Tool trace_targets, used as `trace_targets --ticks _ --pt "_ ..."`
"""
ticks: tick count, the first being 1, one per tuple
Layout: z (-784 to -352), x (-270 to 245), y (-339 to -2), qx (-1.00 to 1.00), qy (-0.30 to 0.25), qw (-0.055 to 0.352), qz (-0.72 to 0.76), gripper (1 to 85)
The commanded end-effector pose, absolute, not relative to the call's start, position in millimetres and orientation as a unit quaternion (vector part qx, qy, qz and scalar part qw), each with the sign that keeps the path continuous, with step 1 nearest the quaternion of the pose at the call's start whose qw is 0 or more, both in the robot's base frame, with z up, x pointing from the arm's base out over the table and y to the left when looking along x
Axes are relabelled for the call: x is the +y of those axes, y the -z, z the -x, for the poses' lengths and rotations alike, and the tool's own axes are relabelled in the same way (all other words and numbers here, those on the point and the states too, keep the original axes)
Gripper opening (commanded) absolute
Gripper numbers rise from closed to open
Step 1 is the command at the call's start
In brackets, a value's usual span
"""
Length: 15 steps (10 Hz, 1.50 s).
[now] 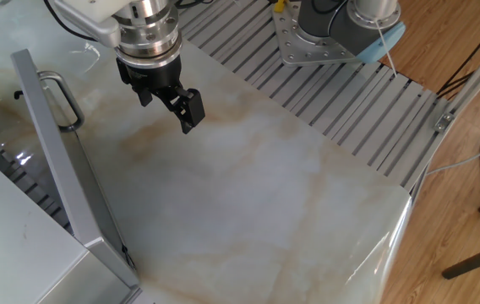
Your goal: Close the microwave door
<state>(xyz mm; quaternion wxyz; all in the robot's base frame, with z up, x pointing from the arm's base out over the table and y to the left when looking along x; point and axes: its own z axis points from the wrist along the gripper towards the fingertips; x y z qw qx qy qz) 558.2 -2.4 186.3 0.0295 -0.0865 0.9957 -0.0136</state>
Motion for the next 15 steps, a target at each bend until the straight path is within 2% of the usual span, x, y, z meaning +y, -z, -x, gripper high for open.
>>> trace_targets --ticks 1,4,5,6,7,8,10,11,15 --pt "-560.8 -4.0 -186.5 0.994 0.017 0.033 0.101 1.3" --pt "-557.3 -3.5 -186.6 0.996 0.011 0.03 0.089 1.3" --pt "-550.5 -3.1 -186.2 0.996 0.009 0.017 0.084 1.3" --pt "-551.7 4.0 -186.3 0.996 -0.005 0.02 0.085 1.3" --pt "-566.0 7.6 -187.3 0.995 -0.009 0.048 0.091 1.3" --pt "-569.2 23.8 -188.6 0.994 -0.04 0.057 0.079 1.3" --pt "-559.2 14.3 -187.0 0.994 -0.023 0.037 0.1 1.3" --pt "-562.3 9.2 -187.0 0.992 -0.012 0.042 0.118 1.3" --pt "-561.5 -7.6 -179.1 0.988 0.009 0.016 0.151 1.3"
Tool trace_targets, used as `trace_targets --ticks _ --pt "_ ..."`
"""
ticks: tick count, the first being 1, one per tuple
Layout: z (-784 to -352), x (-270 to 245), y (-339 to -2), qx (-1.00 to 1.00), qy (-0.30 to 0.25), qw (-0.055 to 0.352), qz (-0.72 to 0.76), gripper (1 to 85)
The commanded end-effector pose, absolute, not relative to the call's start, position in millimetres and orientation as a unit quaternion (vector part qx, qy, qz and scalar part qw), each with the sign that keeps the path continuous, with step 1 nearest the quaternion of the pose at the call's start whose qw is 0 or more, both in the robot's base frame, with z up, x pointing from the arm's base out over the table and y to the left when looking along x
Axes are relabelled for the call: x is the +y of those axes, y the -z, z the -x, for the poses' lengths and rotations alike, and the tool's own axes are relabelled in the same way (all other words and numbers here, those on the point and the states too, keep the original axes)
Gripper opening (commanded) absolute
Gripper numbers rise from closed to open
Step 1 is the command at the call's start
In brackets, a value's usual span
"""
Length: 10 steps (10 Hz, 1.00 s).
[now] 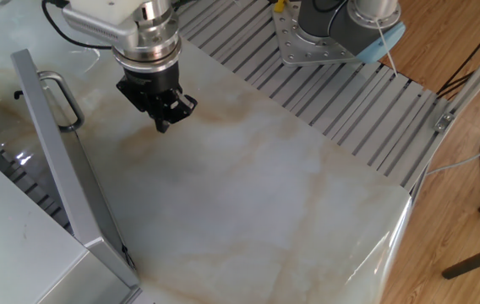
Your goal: Close the microwave door
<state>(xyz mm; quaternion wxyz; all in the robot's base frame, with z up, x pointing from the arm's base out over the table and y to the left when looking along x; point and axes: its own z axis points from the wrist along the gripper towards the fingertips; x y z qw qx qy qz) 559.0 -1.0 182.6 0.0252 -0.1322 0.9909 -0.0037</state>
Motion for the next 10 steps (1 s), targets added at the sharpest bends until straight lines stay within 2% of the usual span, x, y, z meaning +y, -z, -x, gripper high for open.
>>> trace_targets --ticks 1,3,4,5,8,10 --pt "-568.8 -17.4 -173.0 0.986 0.017 0.013 0.164 1.3" --pt "-576.0 -23.7 -166.1 0.985 0.022 0.012 0.173 1.3" --pt "-576.5 -2.9 -166.1 0.989 -0.018 0.019 0.148 1.3" --pt "-582.2 1.9 -166.6 0.99 -0.025 0.031 0.137 1.3" --pt "-587.3 -12.4 -166.5 0.99 0.003 0.037 0.134 1.3" --pt "-587.4 -30.1 -167.7 0.99 0.023 0.024 0.138 1.3"
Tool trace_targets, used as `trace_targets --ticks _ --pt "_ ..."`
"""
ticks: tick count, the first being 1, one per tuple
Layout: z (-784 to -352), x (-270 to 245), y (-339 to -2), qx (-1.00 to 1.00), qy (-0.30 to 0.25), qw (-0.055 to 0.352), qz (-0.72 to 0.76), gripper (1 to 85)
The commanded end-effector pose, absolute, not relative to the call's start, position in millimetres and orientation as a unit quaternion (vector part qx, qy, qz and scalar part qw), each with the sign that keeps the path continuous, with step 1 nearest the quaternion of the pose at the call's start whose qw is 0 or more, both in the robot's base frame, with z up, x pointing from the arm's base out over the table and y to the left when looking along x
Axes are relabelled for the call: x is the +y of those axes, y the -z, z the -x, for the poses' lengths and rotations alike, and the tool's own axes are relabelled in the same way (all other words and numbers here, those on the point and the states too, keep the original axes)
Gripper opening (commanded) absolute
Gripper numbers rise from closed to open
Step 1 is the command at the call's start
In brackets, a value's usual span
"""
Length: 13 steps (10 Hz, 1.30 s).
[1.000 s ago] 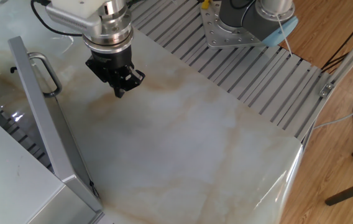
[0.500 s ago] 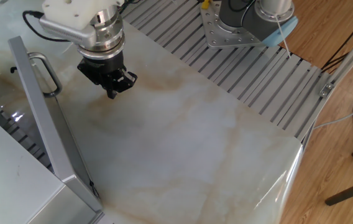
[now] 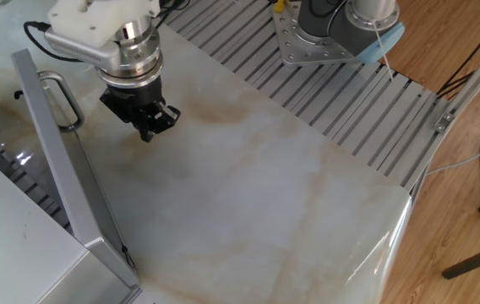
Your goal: Close the microwave door
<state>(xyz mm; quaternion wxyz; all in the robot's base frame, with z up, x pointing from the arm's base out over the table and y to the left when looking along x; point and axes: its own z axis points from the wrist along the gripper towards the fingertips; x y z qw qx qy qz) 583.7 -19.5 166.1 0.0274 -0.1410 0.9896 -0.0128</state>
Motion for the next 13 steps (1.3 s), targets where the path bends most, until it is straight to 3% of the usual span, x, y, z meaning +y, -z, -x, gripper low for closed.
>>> trace_targets --ticks 1,6,7,8,11,13 --pt "-589.5 -39.9 -169.3 0.989 0.025 0.01 0.144 1.3" --pt "-600.8 -50.6 -167.1 0.985 0.009 0.016 0.172 1.3" --pt "-598.0 -37.8 -167.2 0.986 -0.016 0.015 0.168 1.7" --pt "-599.2 -40.2 -167.1 0.986 -0.011 0.017 0.163 4.7" --pt "-582.5 -31.0 -167.4 0.989 0.015 0.005 0.146 2.7" --pt "-593.0 -40.0 -151.6 0.989 0.024 0.004 0.148 2.7"
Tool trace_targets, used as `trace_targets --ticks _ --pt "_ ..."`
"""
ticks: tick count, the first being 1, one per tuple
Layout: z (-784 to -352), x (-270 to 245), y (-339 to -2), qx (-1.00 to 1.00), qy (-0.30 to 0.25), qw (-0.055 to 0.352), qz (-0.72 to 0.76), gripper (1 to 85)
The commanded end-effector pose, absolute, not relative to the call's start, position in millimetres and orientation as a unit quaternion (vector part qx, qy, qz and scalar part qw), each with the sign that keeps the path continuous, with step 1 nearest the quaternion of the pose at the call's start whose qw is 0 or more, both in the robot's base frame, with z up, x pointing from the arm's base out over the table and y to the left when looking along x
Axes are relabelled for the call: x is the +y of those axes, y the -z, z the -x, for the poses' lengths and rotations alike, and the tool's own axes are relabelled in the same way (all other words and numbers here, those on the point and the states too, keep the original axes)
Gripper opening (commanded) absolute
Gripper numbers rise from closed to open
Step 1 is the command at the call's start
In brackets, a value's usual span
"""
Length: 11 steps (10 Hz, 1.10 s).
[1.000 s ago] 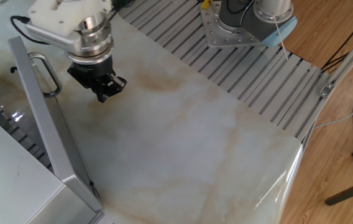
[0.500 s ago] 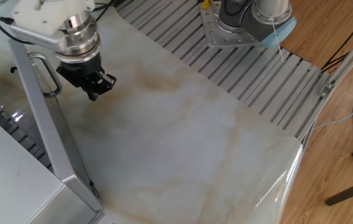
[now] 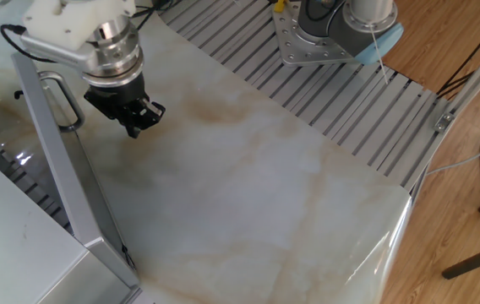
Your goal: Close the microwave door
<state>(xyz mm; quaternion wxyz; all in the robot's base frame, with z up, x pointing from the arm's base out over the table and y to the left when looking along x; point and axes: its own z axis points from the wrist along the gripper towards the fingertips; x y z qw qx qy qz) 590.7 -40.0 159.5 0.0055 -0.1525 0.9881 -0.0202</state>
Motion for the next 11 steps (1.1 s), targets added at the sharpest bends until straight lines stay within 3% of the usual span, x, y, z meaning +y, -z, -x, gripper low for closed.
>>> trace_targets --ticks 1,6,7,11 --pt "-601.2 -46.8 -143.7 0.989 0.031 0.003 0.147 3.0" --pt "-622.4 -45.8 -142.5 0.992 -0.006 0.026 0.123 5.0" --pt "-613.7 -37.9 -142.5 0.992 -0.024 0.011 0.122 5.3" --pt "-615.4 -46.2 -142.3 0.996 -0.008 0.012 0.087 2.3"
